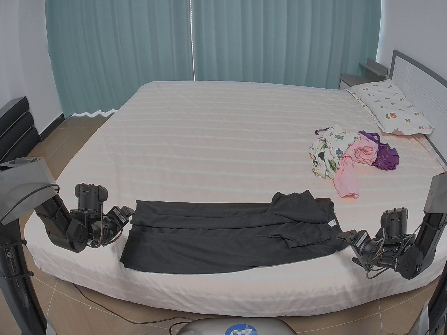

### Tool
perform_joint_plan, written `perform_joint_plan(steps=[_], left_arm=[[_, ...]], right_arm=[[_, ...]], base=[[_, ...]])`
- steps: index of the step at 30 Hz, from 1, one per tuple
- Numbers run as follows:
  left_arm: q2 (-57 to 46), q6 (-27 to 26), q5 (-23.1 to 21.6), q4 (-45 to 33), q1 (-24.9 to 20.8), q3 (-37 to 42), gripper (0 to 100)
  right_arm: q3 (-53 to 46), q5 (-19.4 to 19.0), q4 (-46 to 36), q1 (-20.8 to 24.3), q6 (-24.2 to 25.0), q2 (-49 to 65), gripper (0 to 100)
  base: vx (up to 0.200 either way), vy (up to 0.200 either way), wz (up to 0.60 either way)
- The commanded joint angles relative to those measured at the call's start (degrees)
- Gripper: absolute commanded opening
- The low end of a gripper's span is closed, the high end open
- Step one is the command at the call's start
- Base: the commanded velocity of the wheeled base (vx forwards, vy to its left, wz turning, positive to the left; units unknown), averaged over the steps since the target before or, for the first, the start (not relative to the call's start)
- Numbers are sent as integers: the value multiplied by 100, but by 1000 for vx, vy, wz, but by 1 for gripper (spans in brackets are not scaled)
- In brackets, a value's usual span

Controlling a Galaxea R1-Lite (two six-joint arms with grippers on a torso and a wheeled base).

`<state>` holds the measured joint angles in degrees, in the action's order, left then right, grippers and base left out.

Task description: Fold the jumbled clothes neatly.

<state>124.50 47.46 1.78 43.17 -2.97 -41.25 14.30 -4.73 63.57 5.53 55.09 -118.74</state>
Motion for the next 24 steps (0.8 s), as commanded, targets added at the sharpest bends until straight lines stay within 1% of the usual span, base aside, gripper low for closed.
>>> perform_joint_plan(steps=[1,10,16,21,24], left_arm=[[13,0,7,8,-1,-32,100],[13,-26,15,16,-45,-76,100],[4,-61,15,8,-45,-120,100],[-23,-88,15,-1,-37,-173,100],[-5,-299,15,-10,-28,-199,100]], right_arm=[[-6,-2,6,0,2,35,100],[-85,-2,23,88,2,26,100],[-243,-2,419,88,2,17,100],[-314,-2,542,97,-7,-9,100],[-323,-2,542,123,-7,-36,100]], base=[[0,0,0],[0,0,0],[0,0,0],[0,0,0],[0,0,0]])
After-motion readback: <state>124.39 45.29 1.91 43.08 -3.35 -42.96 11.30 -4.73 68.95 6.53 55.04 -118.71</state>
